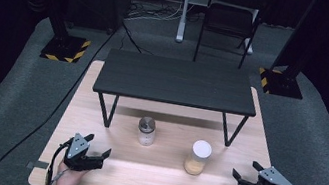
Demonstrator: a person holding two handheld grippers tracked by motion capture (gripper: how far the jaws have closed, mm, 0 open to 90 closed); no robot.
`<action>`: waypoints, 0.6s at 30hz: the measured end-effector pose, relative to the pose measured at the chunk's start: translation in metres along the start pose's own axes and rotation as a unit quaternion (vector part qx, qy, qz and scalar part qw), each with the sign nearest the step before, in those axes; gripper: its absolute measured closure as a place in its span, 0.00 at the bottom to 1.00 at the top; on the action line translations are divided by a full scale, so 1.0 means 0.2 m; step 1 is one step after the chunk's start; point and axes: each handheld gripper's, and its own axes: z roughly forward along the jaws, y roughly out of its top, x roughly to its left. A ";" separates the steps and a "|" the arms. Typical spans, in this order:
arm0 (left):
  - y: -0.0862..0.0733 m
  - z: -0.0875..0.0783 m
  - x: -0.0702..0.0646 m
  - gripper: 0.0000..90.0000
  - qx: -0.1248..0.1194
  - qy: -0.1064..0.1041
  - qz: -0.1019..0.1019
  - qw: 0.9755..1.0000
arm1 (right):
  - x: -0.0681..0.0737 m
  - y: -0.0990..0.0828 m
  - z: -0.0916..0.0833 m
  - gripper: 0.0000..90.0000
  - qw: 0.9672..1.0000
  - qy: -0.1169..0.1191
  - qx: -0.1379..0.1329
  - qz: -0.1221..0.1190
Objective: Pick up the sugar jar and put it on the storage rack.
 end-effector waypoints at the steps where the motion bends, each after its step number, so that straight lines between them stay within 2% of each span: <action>1: 0.02 0.01 0.00 0.14 -0.001 -0.008 0.002 1.000 | 0.00 0.00 0.00 0.13 1.000 0.000 0.000 0.003; 8: 0.12 0.06 -0.03 0.14 -0.010 -0.032 0.021 0.999 | 0.00 -0.01 -0.01 0.13 1.000 -0.002 -0.002 0.006; 12: 0.18 0.10 -0.04 0.14 -0.016 -0.046 0.019 0.999 | 0.00 -0.01 -0.01 0.13 1.000 -0.002 -0.002 0.007; 17: 0.23 0.15 -0.07 0.14 -0.015 -0.053 0.029 0.998 | 0.00 -0.01 -0.01 0.13 1.000 0.000 -0.001 0.006; 18: 0.26 0.19 -0.08 0.14 -0.011 -0.055 0.033 0.998 | 0.00 -0.01 -0.01 0.13 1.000 0.000 -0.001 0.006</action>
